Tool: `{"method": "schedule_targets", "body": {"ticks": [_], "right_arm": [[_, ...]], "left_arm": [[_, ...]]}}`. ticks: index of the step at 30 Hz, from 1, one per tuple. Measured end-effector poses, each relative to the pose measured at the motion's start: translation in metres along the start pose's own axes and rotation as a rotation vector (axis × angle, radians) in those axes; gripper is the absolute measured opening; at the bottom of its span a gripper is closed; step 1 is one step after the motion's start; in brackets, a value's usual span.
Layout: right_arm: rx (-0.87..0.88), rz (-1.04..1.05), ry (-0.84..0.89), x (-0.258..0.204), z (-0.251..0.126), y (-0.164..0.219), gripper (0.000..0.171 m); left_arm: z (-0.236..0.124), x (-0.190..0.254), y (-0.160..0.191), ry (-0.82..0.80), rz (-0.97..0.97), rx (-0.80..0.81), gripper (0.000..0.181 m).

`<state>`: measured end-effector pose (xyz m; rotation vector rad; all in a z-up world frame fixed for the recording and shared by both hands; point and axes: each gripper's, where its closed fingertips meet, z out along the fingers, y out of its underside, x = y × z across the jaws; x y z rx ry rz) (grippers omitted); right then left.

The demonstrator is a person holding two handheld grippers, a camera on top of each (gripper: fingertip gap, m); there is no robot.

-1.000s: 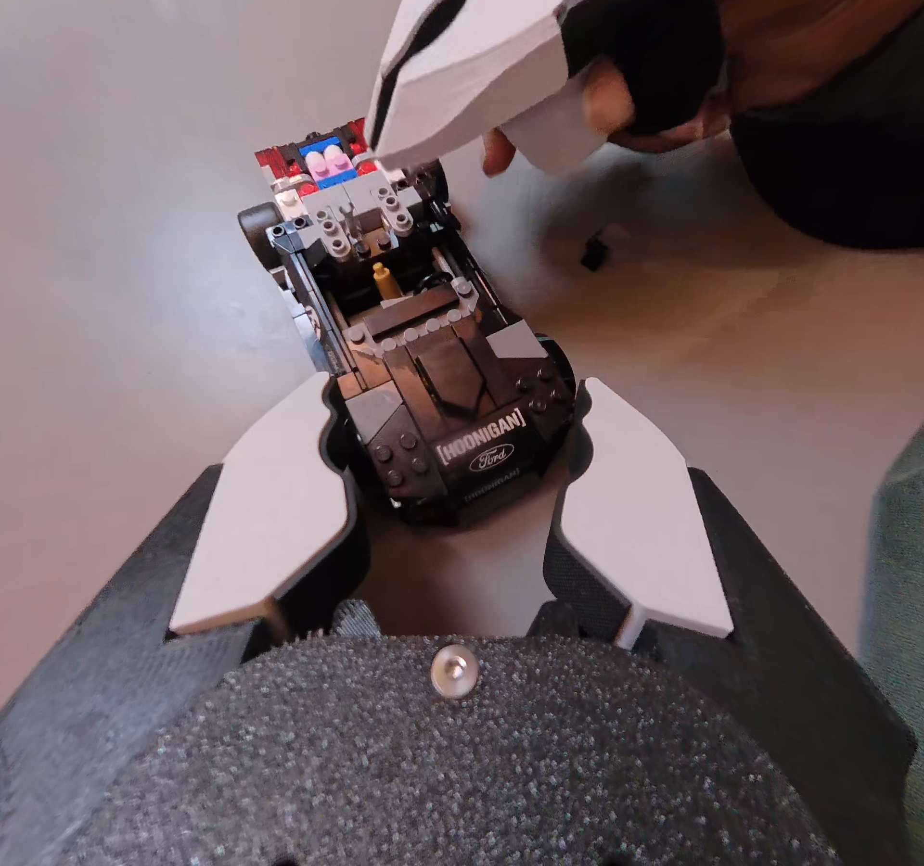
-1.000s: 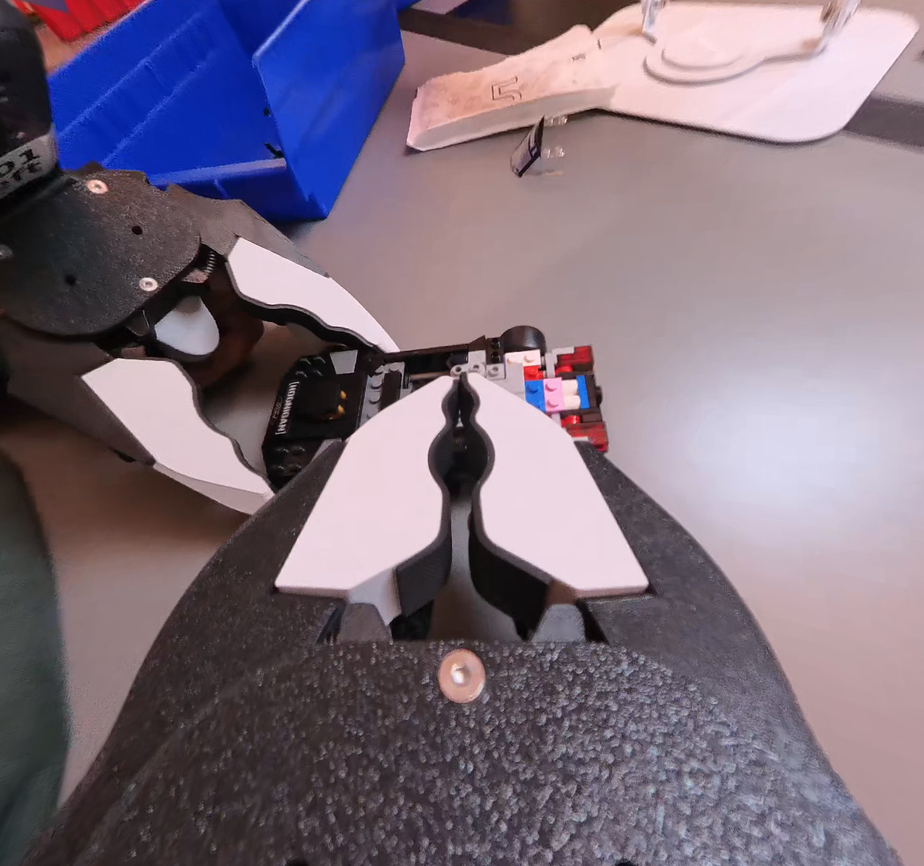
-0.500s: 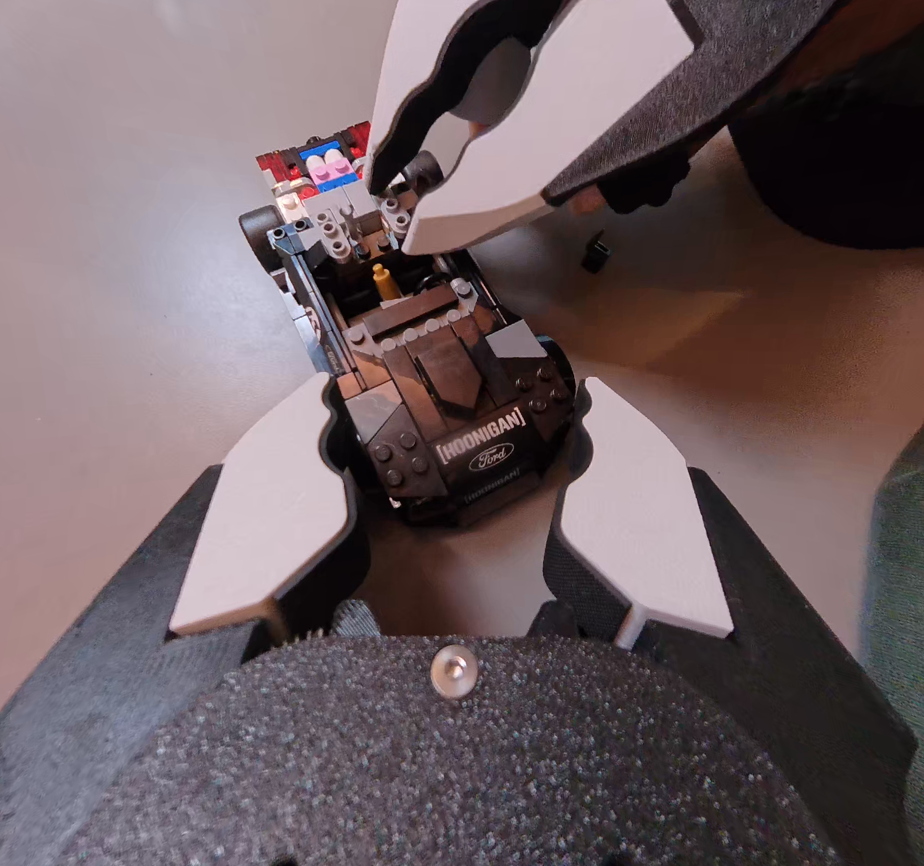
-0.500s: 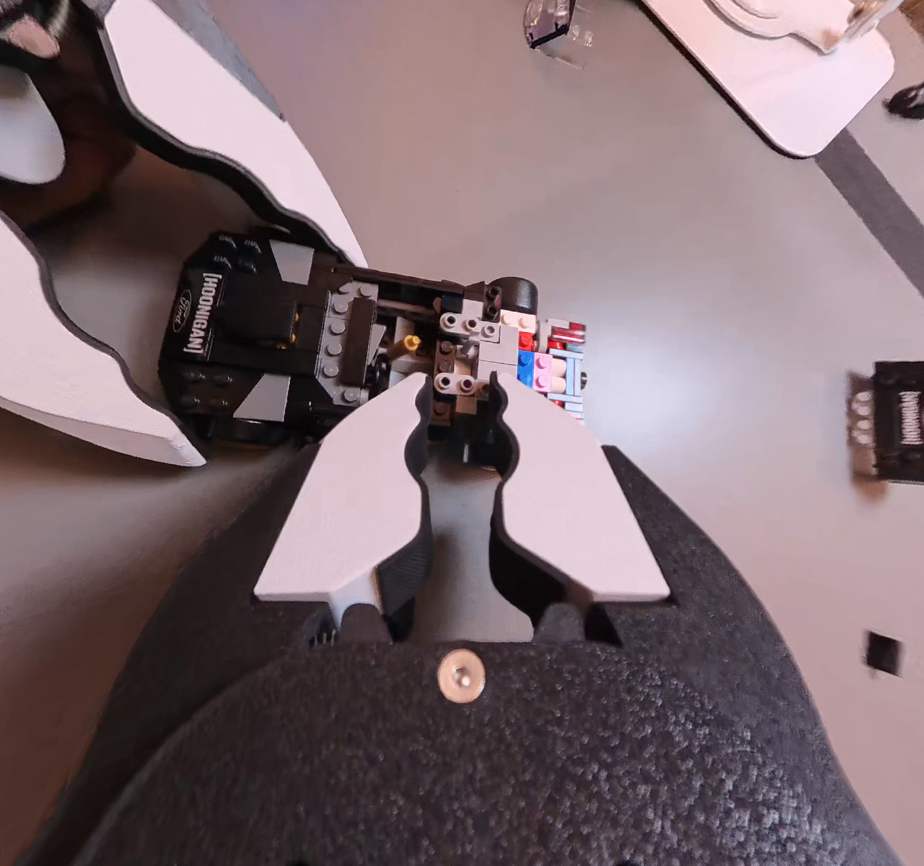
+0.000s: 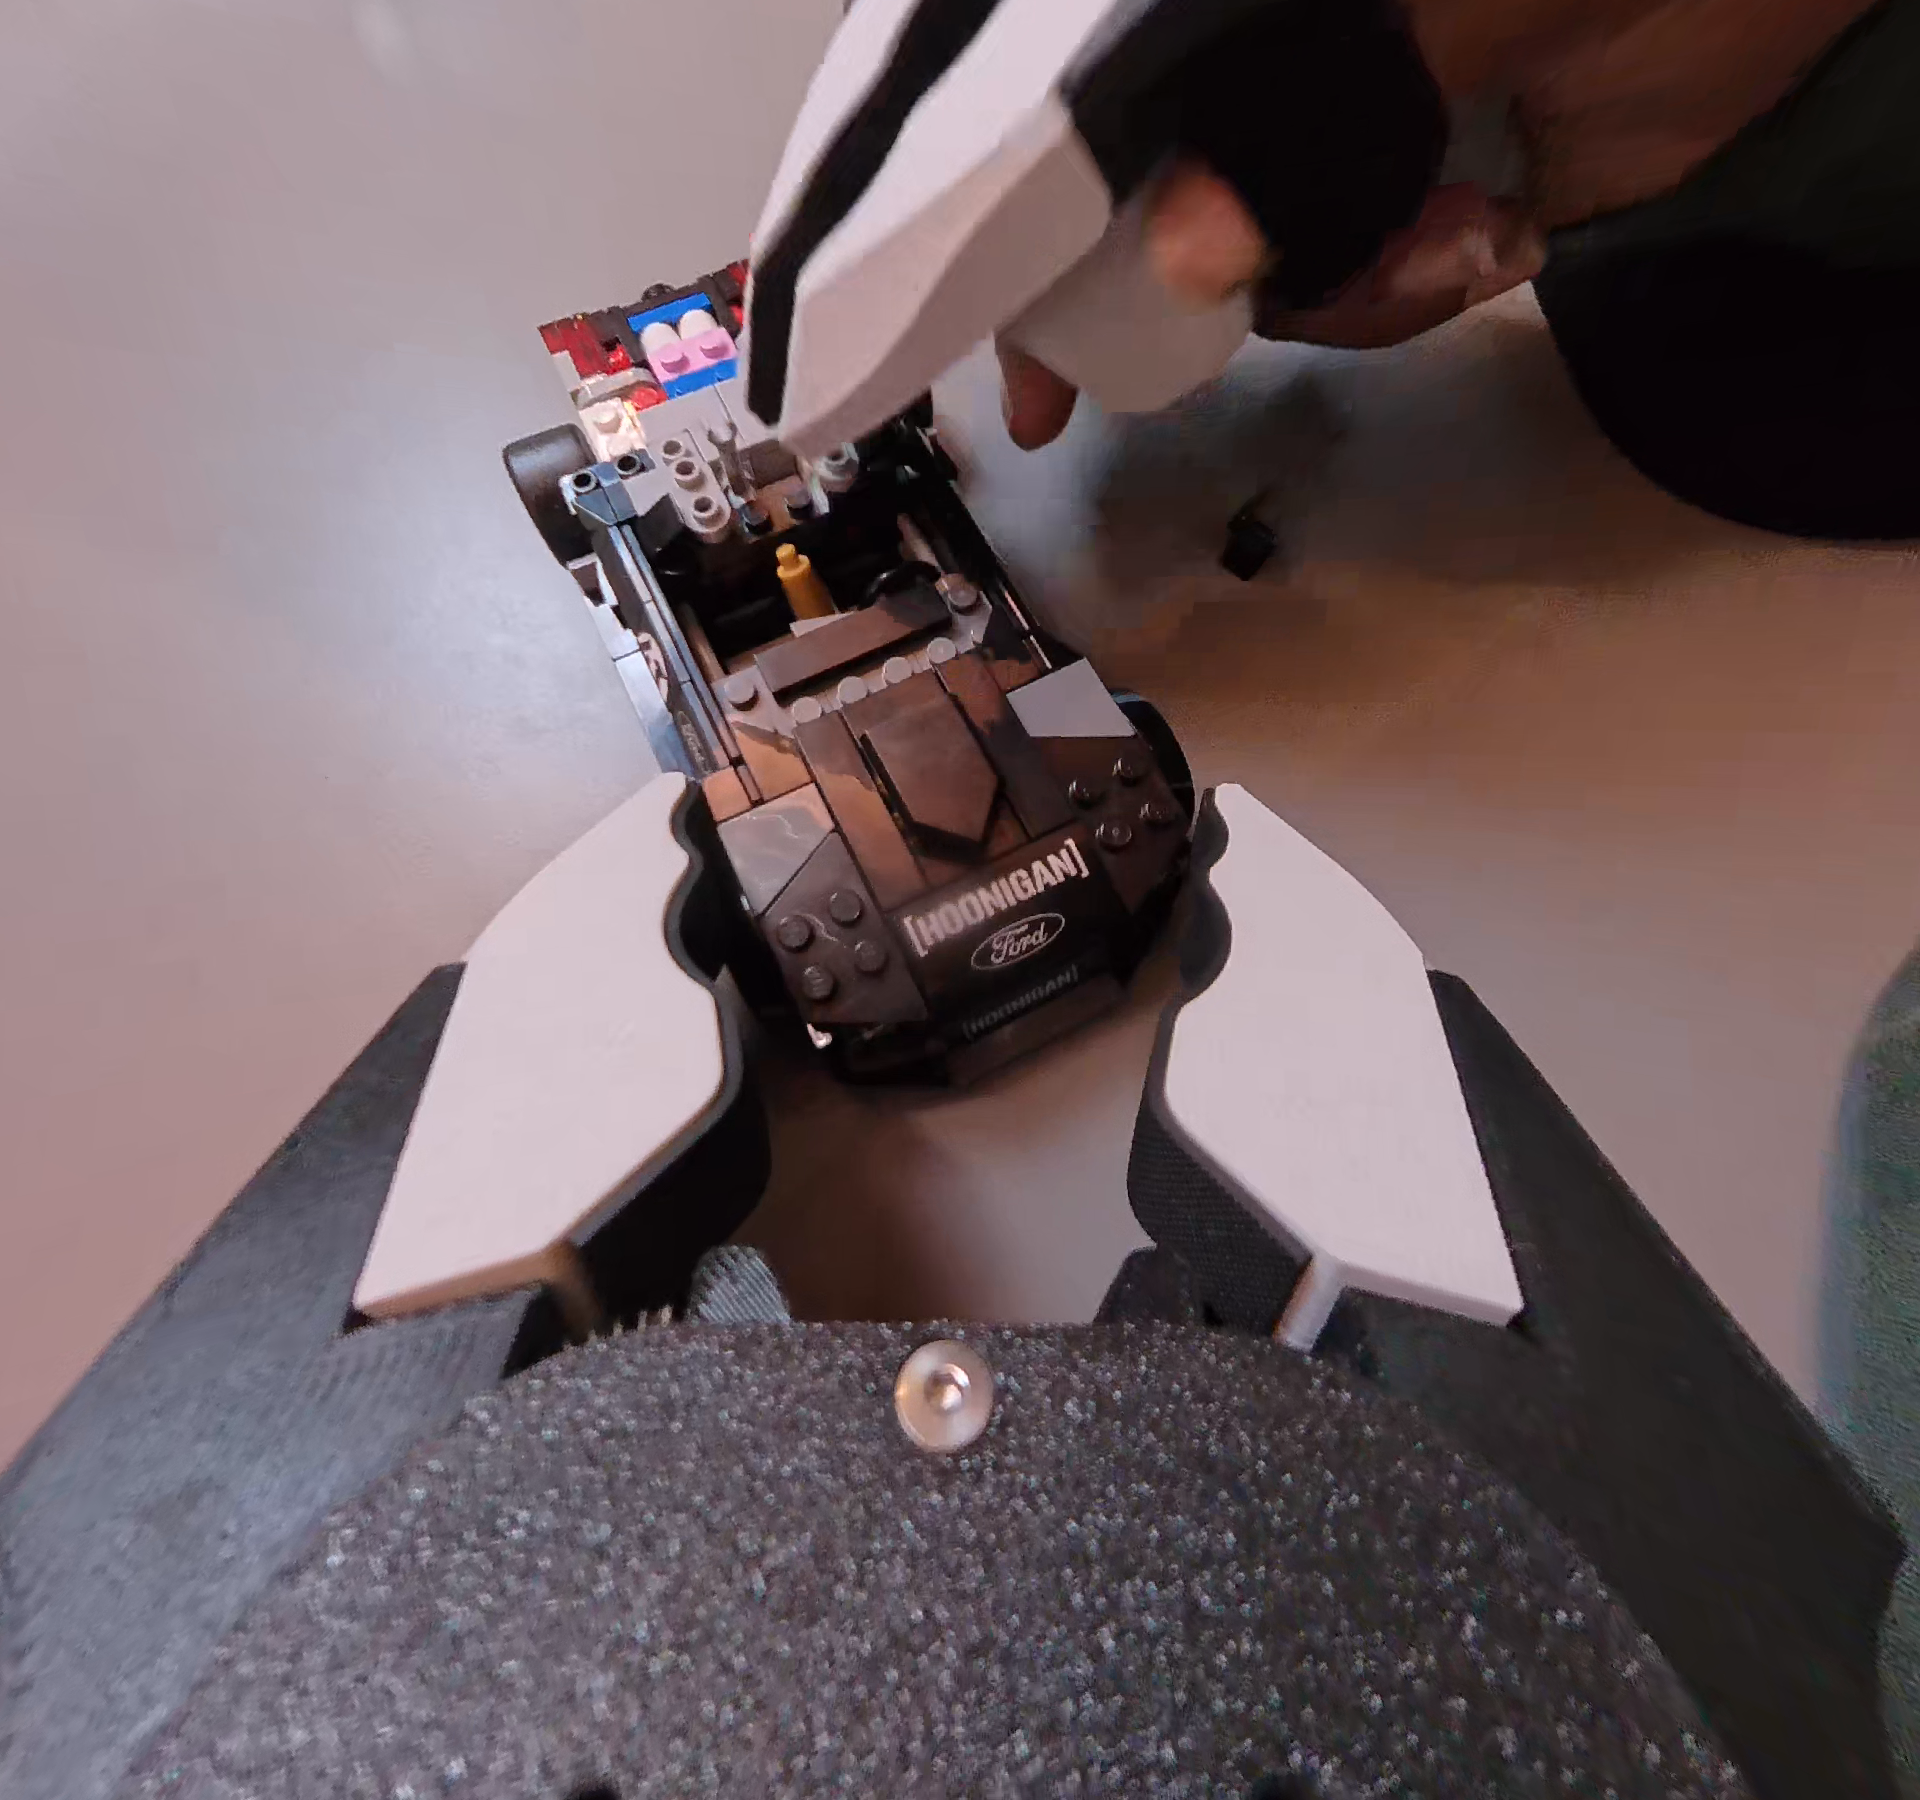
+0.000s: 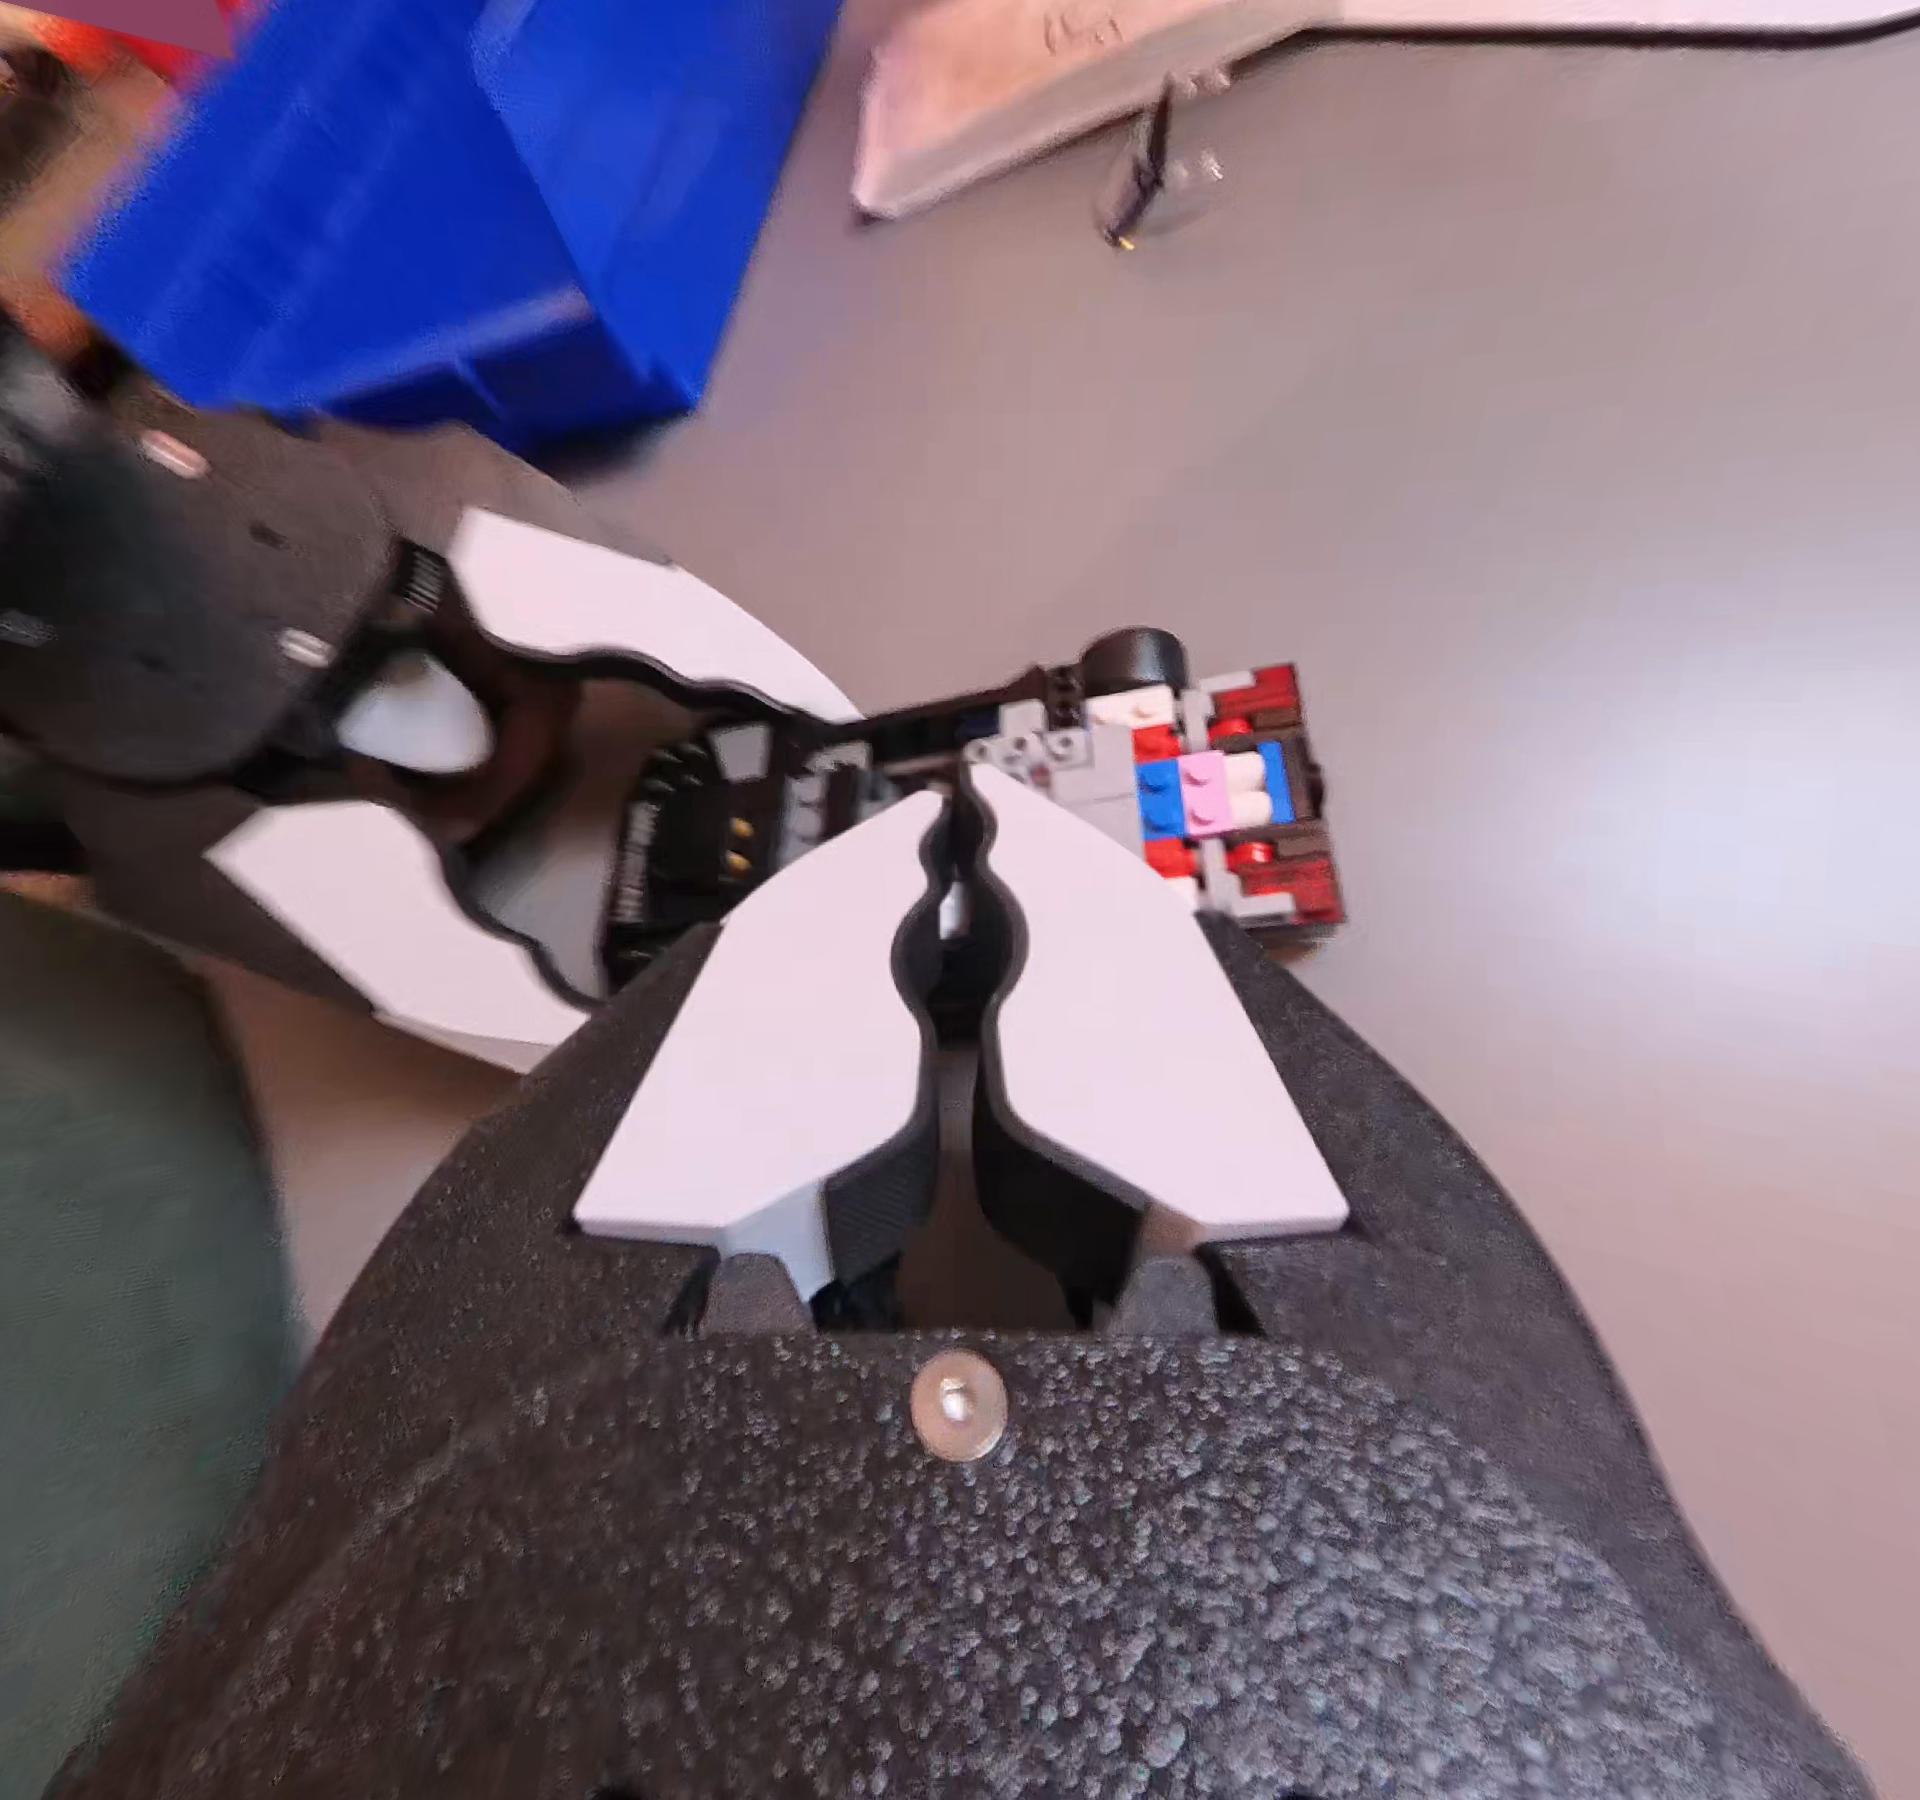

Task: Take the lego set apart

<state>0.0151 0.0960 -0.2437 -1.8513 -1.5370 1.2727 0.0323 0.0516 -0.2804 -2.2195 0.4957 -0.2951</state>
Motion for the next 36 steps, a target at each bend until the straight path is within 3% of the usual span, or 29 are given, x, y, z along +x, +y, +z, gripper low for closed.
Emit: {"method": "schedule_targets", "body": {"ticks": [3,5,8,15,20,21,23,28,31,36], "right_arm": [[0.033,-0.101,0.042,-0.002,-0.009,-0.010,0.000],[-0.057,-0.246,0.144,0.005,-0.009,0.001,0.016],[-0.145,-0.337,0.210,0.006,-0.002,0.014,0.023],[-0.216,-0.462,0.342,0.012,0.000,0.015,0.015],[-0.155,-0.317,0.252,0.011,0.000,0.013,0.014],[-0.125,-0.237,0.164,0.004,0.001,0.013,0.004],[-0.068,-0.080,0.095,0.007,0.003,0.011,0.000],[-0.005,-0.161,0.112,-0.001,-0.008,-0.008,0.000],[-0.122,-0.338,0.220,0.008,-0.011,0.003,0.018],[-0.227,-0.434,0.332,0.013,0.000,0.016,0.018]], "left_arm": [[0.000,0.000,0.000,0.002,-0.001,0.001,0.086],[0.000,0.000,0.000,0.002,-0.001,0.001,0.086],[0.000,0.000,0.000,0.001,-0.002,0.002,0.086],[0.000,0.000,0.000,-0.002,-0.001,0.003,0.086],[0.000,0.000,0.000,-0.001,0.004,0.003,0.086],[0.000,0.000,-0.002,-0.002,0.005,0.010,0.086],[0.001,0.000,-0.001,-0.009,0.007,0.004,0.086],[0.000,0.000,-0.001,-0.008,-0.001,0.004,0.086],[0.000,0.001,-0.001,-0.009,-0.001,0.004,0.086],[0.000,0.001,-0.001,-0.022,-0.006,0.004,0.086]]}}
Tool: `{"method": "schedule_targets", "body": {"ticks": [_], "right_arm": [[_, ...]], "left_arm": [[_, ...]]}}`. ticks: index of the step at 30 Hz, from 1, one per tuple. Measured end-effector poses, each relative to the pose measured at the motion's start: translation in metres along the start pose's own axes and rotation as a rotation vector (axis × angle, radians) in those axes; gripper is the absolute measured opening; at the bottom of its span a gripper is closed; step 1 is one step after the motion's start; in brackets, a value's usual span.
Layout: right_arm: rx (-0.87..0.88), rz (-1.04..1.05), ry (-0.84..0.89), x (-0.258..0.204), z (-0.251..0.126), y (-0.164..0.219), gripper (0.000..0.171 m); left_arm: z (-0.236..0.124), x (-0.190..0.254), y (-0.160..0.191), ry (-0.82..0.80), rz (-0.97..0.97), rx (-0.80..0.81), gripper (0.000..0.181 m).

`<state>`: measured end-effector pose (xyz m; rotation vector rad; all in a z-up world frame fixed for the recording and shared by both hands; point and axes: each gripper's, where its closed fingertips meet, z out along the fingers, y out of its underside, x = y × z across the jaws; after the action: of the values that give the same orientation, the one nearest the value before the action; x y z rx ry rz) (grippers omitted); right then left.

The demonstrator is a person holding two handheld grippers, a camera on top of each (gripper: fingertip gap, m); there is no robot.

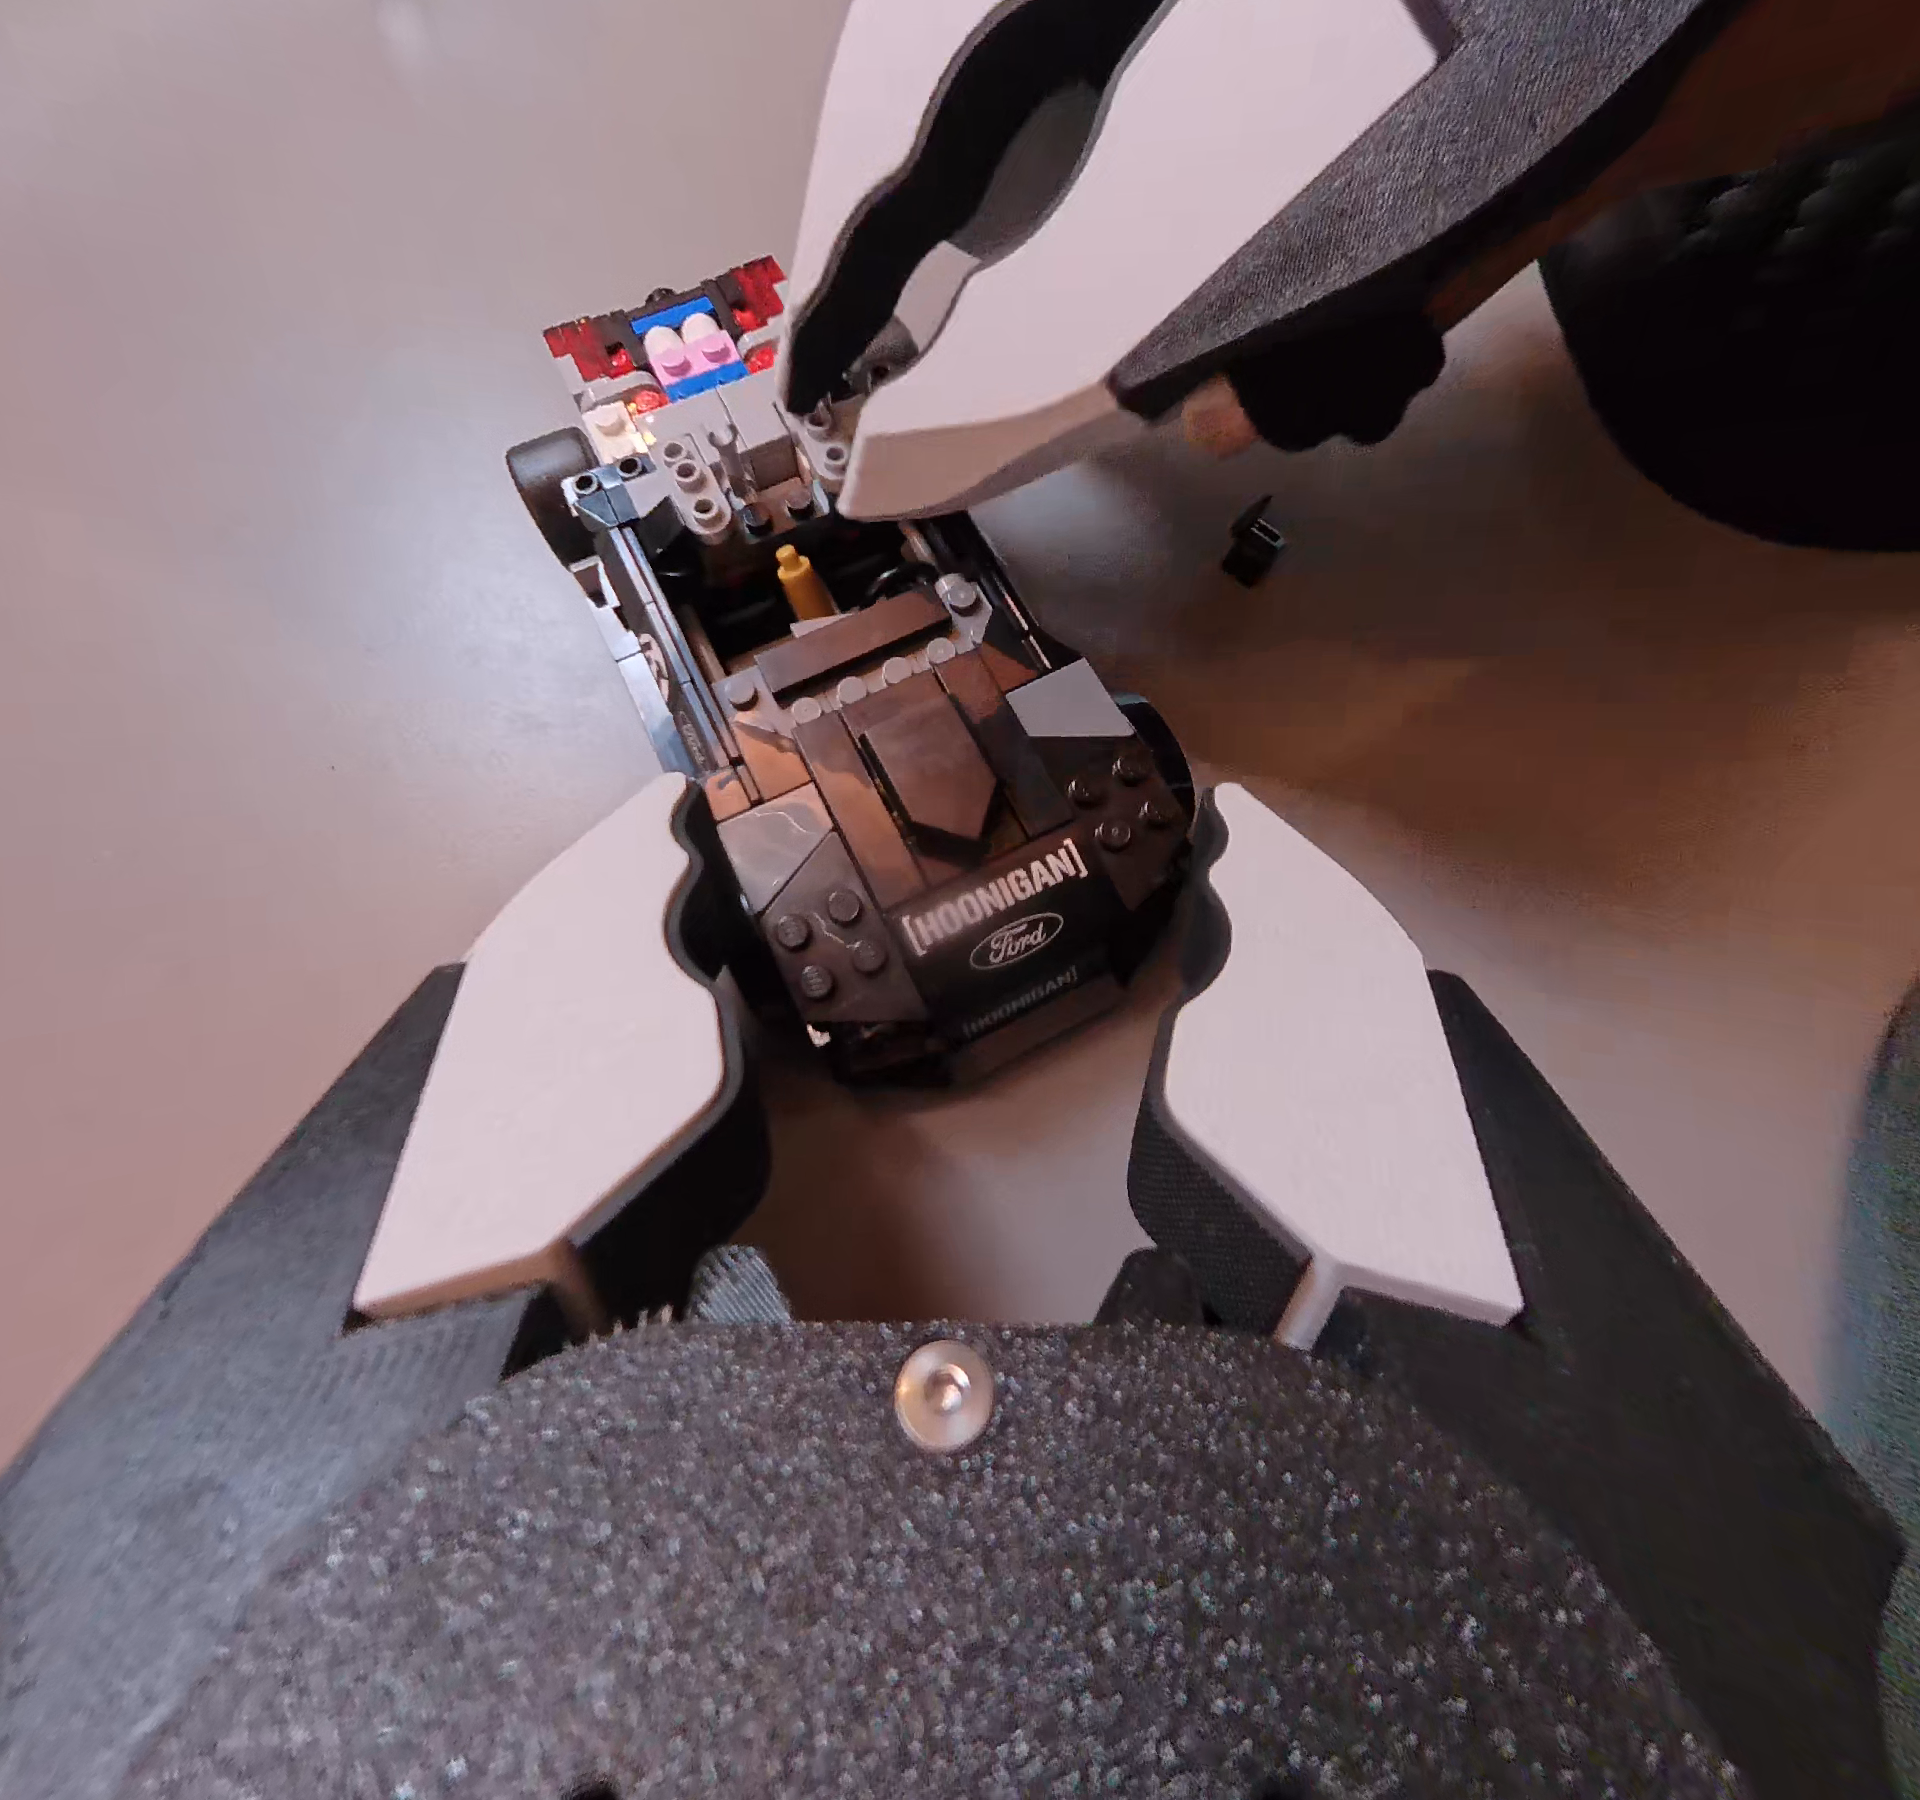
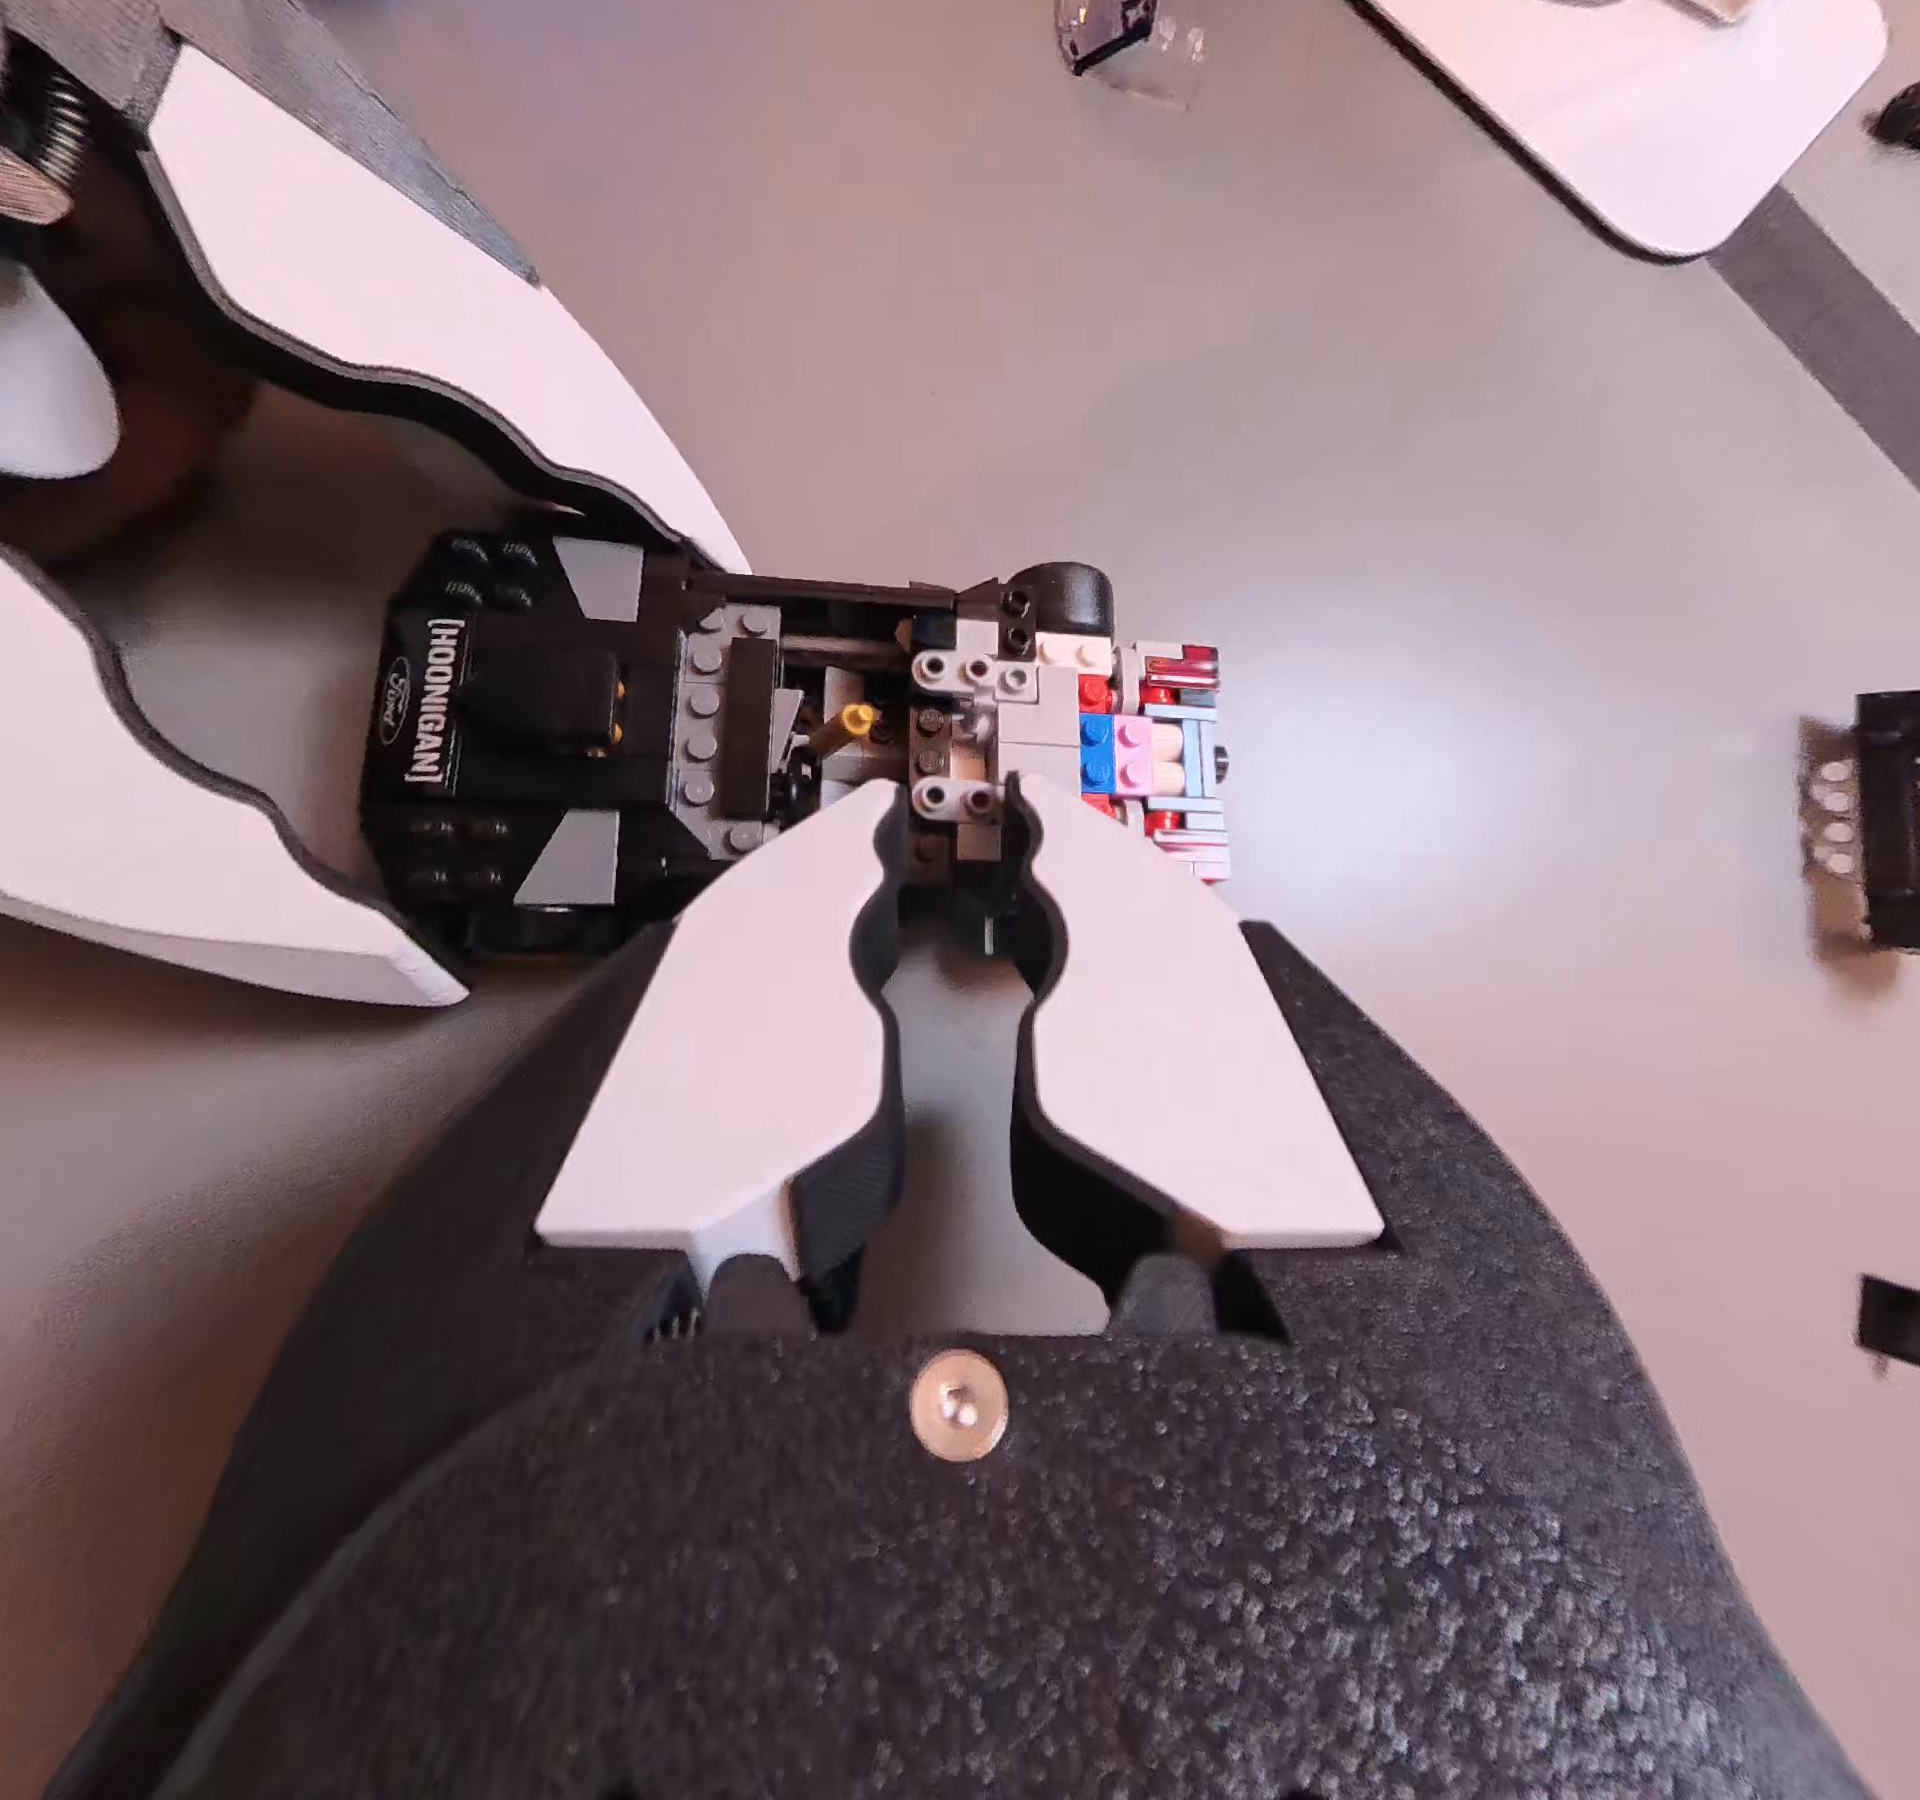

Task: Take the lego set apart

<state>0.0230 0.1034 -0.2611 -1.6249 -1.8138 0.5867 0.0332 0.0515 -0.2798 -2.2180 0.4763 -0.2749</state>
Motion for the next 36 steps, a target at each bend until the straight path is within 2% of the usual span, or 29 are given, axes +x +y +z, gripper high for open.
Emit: {"method": "schedule_targets", "body": {"ticks": [6,16,17,19,21,28,36], "right_arm": [[-0.039,-0.088,0.058,0.001,0.001,0.001,0.015],[0.037,0.117,-0.119,0.006,-0.005,-0.008,0.014],[0.082,0.163,-0.114,0.015,-0.012,-0.015,0.000],[0.136,0.267,-0.190,0.019,-0.019,-0.024,0.000],[0.142,0.277,-0.224,0.013,-0.019,-0.022,0.000],[0.154,0.238,-0.173,0.013,-0.024,-0.009,0.007],[0.196,0.312,-0.117,0.025,-0.036,0.001,0.008]], "left_arm": [[0.000,0.000,0.000,-0.003,-0.001,0.001,0.086],[0.001,-0.001,0.000,-0.020,-0.002,0.004,0.086],[0.000,0.000,0.000,-0.013,-0.007,0.002,0.086],[0.000,0.000,0.000,-0.013,-0.009,0.002,0.086],[0.000,0.000,0.000,-0.010,-0.013,0.003,0.086],[0.000,0.000,0.000,-0.008,-0.013,0.003,0.086],[0.000,0.000,0.000,-0.007,-0.013,0.004,0.086]]}}
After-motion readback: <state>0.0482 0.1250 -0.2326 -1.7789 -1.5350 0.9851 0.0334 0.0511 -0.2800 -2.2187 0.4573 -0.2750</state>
